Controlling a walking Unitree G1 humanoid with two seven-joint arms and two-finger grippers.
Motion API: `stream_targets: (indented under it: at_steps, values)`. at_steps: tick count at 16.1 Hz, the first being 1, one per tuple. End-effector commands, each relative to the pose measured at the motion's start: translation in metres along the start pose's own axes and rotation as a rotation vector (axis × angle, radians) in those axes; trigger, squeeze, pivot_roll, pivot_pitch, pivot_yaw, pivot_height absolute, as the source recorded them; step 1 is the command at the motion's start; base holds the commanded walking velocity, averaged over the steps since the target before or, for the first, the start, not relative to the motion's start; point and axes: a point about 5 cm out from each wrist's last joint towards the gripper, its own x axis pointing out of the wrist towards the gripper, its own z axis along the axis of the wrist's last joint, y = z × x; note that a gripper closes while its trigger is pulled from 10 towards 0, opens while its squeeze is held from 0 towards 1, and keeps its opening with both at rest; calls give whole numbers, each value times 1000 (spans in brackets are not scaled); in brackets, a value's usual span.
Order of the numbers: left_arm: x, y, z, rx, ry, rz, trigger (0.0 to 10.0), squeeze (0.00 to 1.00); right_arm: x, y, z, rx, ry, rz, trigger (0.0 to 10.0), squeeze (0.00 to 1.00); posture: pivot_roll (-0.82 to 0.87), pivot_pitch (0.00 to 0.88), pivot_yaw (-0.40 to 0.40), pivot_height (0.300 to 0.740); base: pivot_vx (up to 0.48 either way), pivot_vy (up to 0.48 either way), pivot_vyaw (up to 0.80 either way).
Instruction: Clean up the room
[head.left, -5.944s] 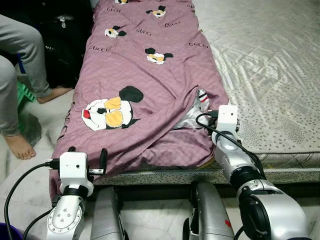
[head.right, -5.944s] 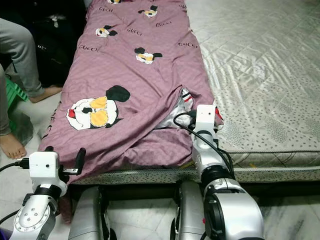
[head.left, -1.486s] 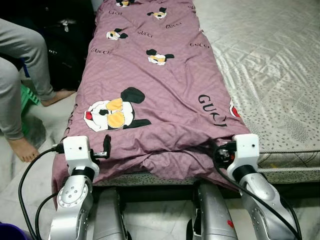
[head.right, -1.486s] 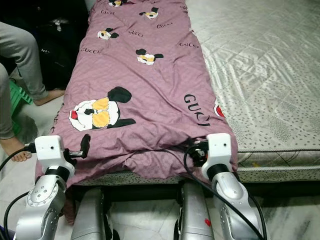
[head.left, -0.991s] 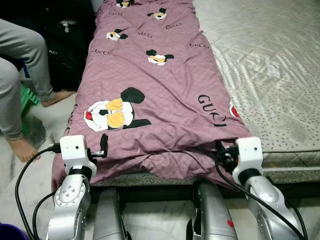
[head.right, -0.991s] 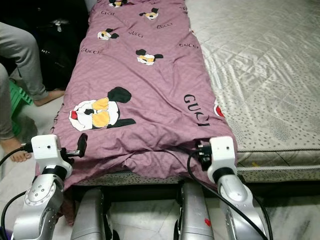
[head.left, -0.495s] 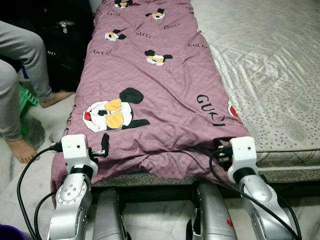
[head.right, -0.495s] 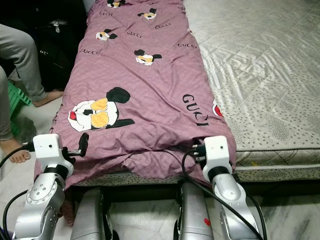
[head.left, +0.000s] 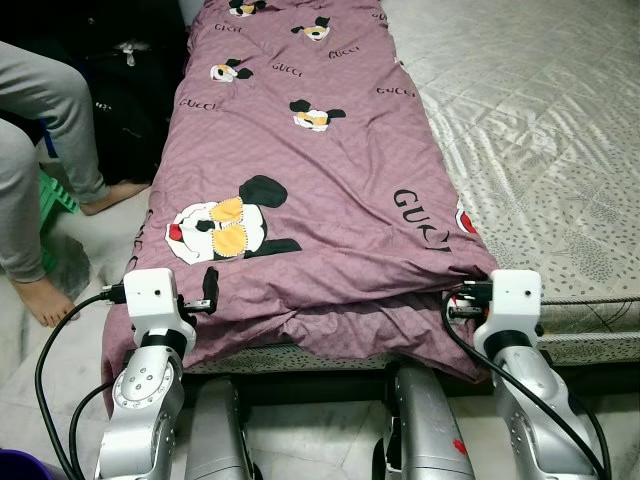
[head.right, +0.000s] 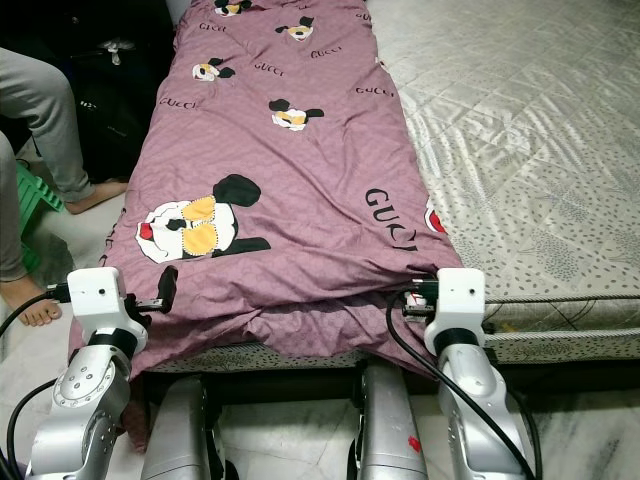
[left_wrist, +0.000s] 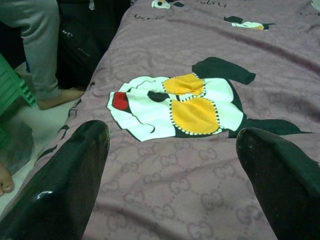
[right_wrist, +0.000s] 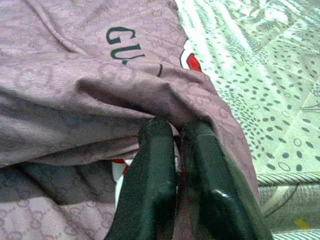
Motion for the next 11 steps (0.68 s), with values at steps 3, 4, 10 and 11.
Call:
stream_targets:
  at_steps: [3,4,10,11]
  values:
    - [1,5,-1,13,2,18,10000,0,-7,-11,-11,-9,19,-2,0,0,10,104,61,522,0,0,0]
    - [1,5,0,14,2,18,10000,0,-13,-16,-14,-6,15,4,0,0,10,104,61,522,0,0,0]
    - [3,4,0,18,3,8,10000,0,-39,-44,-33,-58,52,8,0,0,-6,111,74,522,0,0,0]
    - [3,4,0,18,3,6,10000,0,-45,-49,-38,-66,63,12,0,0,-6,111,74,522,0,0,0]
